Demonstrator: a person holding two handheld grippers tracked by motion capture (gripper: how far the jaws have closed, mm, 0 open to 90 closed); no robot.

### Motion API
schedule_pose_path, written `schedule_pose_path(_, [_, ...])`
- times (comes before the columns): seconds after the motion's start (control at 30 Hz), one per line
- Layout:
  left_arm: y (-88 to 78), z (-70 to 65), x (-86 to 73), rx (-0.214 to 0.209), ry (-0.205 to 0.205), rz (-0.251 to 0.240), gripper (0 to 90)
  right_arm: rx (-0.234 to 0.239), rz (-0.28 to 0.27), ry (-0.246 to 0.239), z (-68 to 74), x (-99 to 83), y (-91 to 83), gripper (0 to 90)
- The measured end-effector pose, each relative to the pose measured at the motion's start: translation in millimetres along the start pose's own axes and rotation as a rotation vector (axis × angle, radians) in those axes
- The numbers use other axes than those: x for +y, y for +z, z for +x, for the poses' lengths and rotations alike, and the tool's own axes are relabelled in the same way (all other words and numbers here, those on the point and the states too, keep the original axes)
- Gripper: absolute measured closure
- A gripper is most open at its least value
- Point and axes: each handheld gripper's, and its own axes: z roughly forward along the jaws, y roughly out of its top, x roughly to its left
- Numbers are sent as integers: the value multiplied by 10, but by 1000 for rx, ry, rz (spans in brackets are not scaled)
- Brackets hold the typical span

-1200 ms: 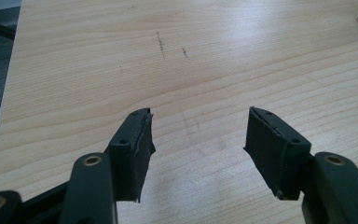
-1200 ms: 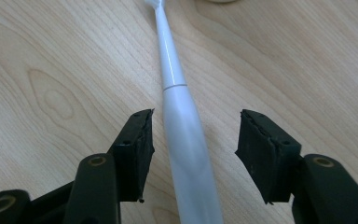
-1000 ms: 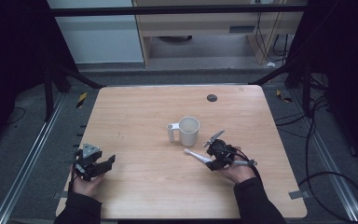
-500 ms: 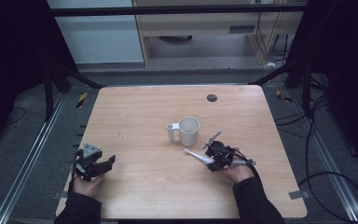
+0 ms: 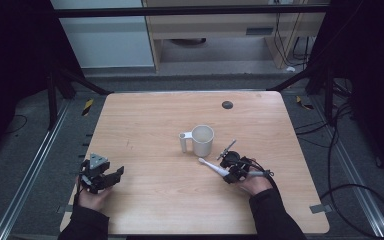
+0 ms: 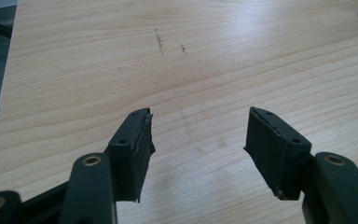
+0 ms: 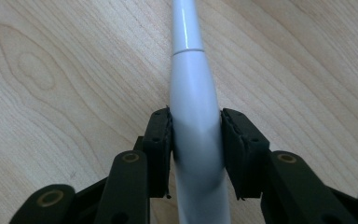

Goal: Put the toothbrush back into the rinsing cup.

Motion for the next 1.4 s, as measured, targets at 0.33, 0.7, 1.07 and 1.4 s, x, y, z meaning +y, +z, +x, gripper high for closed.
schedule_pose_path(0.33, [5, 3, 0, -1, -2, 2, 398, 20, 29, -4, 0, 23, -13, 667])
schedule_pose_path(0.7, [9, -1, 1, -1, -3, 5, 399, 68, -39, 6, 42, -62, -247, 669])
schedule_pose_path(1.07, [10, -5, 2, -1, -3, 7, 398, 59, -230, 55, 17, -235, -584, 670])
schedule_pose_path(1.4, [7, -5, 3, -2, -7, 3, 399, 67, -458, 99, 41, -269, -869, 669])
